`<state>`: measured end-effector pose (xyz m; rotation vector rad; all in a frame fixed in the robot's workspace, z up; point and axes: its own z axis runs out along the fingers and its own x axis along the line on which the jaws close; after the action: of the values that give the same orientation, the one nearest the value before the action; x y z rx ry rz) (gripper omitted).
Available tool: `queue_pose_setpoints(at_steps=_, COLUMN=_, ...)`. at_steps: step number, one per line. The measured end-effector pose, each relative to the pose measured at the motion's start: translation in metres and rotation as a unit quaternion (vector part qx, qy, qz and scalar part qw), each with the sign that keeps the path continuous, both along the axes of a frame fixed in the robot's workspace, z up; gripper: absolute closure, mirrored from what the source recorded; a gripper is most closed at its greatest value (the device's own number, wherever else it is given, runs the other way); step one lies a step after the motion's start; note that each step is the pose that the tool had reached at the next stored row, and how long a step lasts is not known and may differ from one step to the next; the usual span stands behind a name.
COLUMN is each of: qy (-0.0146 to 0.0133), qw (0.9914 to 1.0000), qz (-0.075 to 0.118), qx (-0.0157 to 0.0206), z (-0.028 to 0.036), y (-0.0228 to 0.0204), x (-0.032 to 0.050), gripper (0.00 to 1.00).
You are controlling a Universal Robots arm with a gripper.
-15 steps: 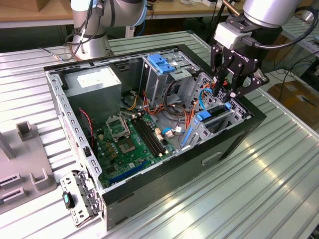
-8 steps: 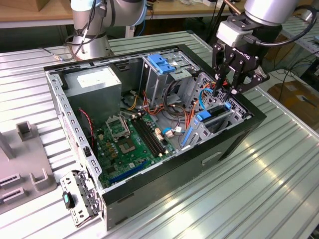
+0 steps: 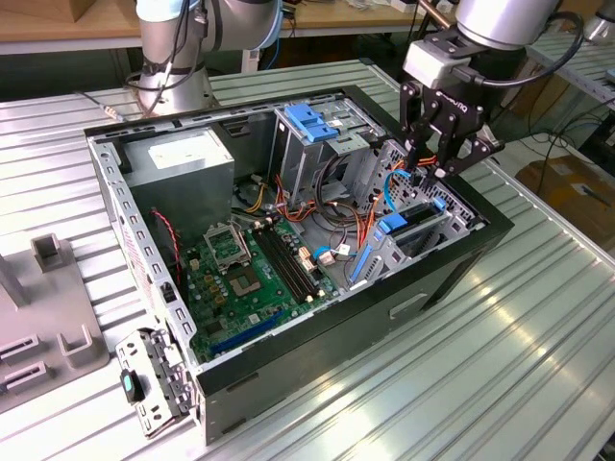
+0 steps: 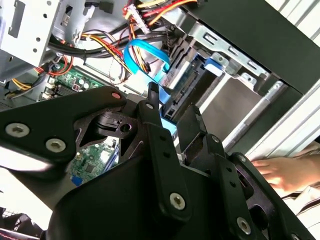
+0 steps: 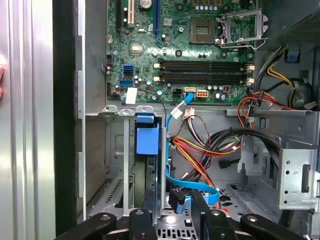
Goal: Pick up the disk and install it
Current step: 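Insert the first disk wire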
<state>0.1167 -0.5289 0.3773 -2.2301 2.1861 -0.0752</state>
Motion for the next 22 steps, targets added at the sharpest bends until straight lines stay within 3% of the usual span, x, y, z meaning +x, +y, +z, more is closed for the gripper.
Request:
queue_pose_setpoints(at_steps=5, qy=0.0, qw=1.0, qz=0.0, qx=-0.0001, z=-0.0003, y=0.0049, x=0.0001, gripper=0.57)
queue_pose_setpoints(at_steps=16, qy=0.0, qw=1.0, qz=0.0, qx=-0.0001, z=-0.0003, y=0.005, x=0.0001, gripper=0.57)
queue_pose_setpoints(at_steps=22, qy=0.0001, qw=1.0, qz=0.0, qx=-0.0001, z=-0.0012, y=0.005, x=0.0042, gripper=0.57)
